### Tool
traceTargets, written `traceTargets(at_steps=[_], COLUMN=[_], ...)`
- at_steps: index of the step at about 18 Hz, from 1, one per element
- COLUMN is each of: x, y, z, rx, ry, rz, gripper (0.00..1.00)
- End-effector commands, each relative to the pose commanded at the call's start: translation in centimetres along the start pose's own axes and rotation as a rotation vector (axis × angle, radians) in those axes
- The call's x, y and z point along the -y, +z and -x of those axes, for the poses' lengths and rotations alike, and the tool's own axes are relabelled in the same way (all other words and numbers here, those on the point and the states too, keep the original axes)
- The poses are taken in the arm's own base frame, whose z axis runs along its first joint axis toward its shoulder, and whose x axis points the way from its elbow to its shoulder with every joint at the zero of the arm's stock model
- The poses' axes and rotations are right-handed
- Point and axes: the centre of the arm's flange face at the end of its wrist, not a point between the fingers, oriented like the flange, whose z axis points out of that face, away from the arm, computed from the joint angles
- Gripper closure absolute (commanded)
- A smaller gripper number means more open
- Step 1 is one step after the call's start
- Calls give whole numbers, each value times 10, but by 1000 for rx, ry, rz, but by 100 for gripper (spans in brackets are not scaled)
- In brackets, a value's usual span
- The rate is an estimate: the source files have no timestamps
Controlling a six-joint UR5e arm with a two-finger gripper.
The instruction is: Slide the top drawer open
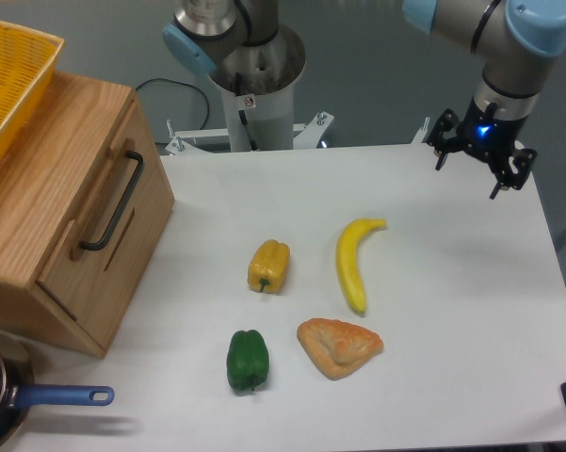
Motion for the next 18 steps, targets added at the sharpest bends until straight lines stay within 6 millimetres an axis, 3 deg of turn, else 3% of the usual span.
traceTargets(at_steps=[7, 9, 13, 16, 18], x=[12, 36, 71, 79, 92], y=[-4, -3, -2, 4, 11], z=[-5, -13, -22, -31, -46], rx=[8, 13, 28, 12, -6], ry=[-7, 12, -165, -250, -247], rz=[-5, -8, -14, -10, 0], gripper=[0, 0, 0, 0, 0])
